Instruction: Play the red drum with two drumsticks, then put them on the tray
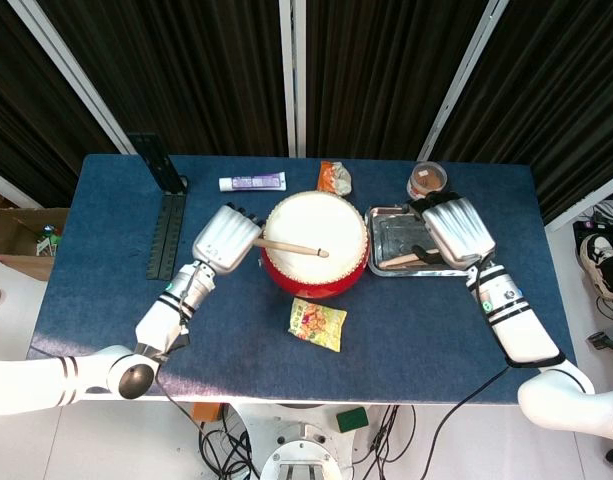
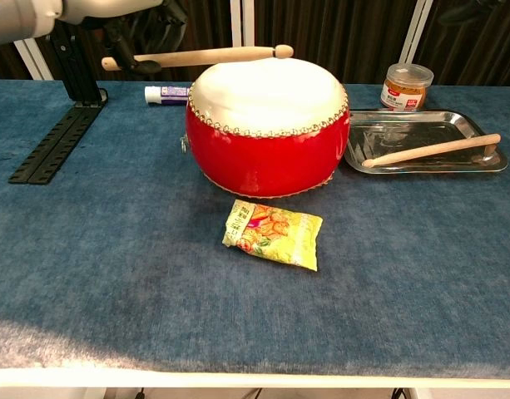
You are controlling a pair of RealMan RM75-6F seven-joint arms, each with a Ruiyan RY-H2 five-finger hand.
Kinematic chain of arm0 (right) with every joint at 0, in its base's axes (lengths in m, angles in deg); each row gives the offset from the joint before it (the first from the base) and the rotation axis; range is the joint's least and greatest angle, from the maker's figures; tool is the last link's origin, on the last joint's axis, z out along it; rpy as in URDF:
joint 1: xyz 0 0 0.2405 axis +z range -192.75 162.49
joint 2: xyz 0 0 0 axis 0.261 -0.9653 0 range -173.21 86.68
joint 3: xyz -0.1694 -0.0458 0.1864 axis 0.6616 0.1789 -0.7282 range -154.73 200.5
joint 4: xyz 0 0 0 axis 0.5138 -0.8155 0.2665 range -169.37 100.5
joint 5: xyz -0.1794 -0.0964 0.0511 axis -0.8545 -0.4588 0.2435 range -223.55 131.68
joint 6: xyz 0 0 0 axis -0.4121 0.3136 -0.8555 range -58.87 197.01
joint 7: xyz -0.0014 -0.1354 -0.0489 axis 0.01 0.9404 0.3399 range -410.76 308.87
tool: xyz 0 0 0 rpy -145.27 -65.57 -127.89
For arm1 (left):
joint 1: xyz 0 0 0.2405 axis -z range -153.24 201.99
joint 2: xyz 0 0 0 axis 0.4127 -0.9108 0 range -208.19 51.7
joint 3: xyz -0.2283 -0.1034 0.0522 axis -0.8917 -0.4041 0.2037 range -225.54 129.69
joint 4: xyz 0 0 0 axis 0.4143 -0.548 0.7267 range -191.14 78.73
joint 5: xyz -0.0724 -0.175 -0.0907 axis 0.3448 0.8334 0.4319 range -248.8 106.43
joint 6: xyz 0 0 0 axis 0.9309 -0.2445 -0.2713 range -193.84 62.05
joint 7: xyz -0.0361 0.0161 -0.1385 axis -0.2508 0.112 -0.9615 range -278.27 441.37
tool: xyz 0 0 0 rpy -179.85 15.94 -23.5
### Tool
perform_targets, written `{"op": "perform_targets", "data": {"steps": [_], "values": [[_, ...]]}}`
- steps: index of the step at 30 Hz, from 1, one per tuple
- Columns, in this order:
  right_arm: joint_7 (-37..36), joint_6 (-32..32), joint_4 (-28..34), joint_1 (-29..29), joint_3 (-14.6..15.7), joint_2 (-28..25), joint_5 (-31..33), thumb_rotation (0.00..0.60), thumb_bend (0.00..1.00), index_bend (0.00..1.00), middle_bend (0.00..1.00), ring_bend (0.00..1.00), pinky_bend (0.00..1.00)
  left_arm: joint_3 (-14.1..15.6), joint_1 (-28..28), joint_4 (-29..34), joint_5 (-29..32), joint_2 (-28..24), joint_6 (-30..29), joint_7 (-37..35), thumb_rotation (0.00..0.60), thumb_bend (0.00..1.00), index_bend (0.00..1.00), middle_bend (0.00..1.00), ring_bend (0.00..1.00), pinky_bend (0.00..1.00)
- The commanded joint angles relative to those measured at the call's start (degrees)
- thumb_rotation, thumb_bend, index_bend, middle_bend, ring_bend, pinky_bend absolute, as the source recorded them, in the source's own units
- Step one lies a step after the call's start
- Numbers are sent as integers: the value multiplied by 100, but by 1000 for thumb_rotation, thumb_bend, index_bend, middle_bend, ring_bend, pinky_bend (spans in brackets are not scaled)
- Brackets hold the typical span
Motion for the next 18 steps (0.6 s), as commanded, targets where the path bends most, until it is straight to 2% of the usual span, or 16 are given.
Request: {"op": "perform_targets", "data": {"steps": [1,7,13,18], "values": [[228,-73,301,253,-182,-38,418,600,220,419,472,292,389,-116,411,-1,667,183,31,396,600,488,639,647,543,557],[721,-163,409,793,-266,386,1214,600,188,440,483,304,403,-244,732,13,1518,236,21,415,600,488,640,647,543,558],[1325,22,233,1387,-287,955,1984,600,212,450,488,312,411,-235,959,75,1936,203,-89,410,600,488,640,646,543,559],[1596,317,0,1716,-317,1445,2284,600,247,474,492,313,413,-255,1091,136,2145,167,-145,292,600,487,640,647,543,559]]}}
